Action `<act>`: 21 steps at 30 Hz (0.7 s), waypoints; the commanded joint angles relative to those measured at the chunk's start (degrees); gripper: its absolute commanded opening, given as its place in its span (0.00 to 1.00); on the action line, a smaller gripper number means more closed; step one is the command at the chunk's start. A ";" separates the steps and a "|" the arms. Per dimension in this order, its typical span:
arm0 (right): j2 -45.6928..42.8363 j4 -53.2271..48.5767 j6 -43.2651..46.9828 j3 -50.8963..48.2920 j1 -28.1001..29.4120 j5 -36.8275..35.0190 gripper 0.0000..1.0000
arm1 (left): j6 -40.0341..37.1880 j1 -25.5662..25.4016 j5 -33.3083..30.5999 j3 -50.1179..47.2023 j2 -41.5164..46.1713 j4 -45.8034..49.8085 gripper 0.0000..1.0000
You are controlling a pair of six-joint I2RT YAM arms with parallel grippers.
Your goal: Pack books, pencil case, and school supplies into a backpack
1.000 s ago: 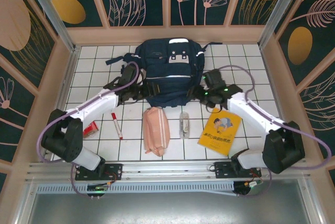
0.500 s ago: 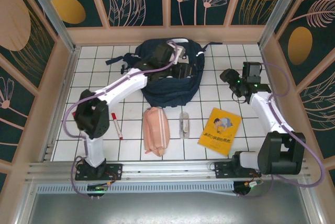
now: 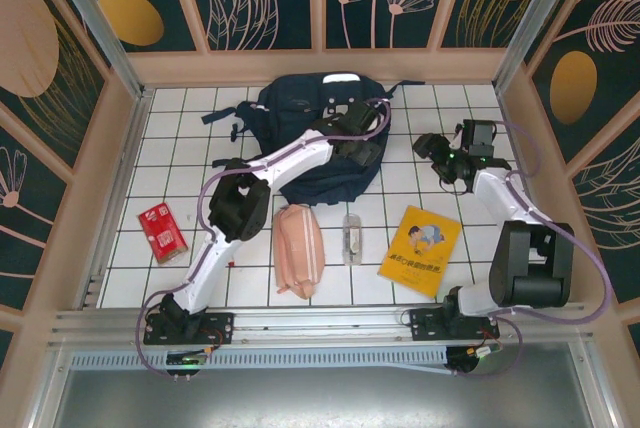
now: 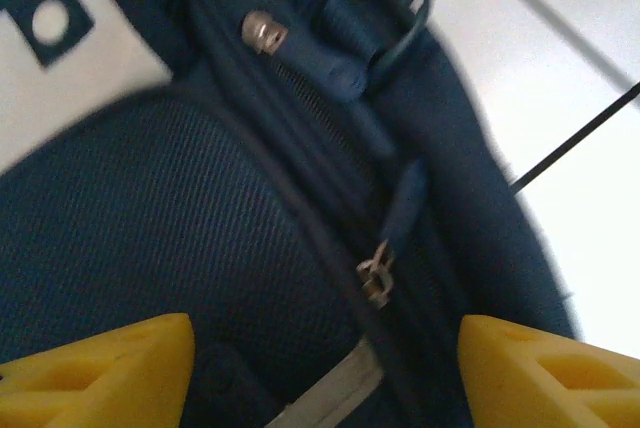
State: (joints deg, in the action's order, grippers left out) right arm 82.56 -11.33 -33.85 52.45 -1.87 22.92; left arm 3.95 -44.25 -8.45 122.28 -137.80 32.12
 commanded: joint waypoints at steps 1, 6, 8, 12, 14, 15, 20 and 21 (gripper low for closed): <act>1.42 3.20 2.00 0.34 -0.50 4.44 0.73 | -3.64 -0.05 -4.88 -1.98 0.77 3.34 0.69; 2.33 3.15 3.49 -0.23 -0.49 5.60 0.72 | -5.49 0.00 -9.43 -7.20 2.87 2.39 0.71; 2.51 3.11 4.04 -0.33 -0.43 6.23 0.72 | -6.69 -0.04 -10.18 -8.89 2.76 1.77 0.70; 3.06 2.79 4.70 -0.25 -0.42 7.08 0.69 | -8.23 0.01 -12.27 -7.42 0.63 3.40 0.32; 3.12 2.46 5.30 0.11 -0.43 6.94 0.67 | -9.45 0.02 -13.09 -6.79 0.93 4.27 0.10; 2.92 2.44 5.94 0.32 -0.39 6.80 0.67 | -10.25 -0.03 -13.50 -7.21 1.93 4.25 0.01; 1.70 6.91 9.08 -0.13 -0.02 12.94 0.68 | -16.67 0.04 -9.18 -15.13 11.93 1.53 0.00; 2.27 8.26 8.55 0.15 0.07 15.55 0.70 | -17.80 0.04 -8.02 -17.23 14.64 0.47 0.00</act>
State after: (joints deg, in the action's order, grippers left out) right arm 85.03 -7.81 -27.29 52.42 -2.07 31.75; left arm -8.21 -44.62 -18.31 108.40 -130.91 31.59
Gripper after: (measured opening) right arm 0.693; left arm 0.033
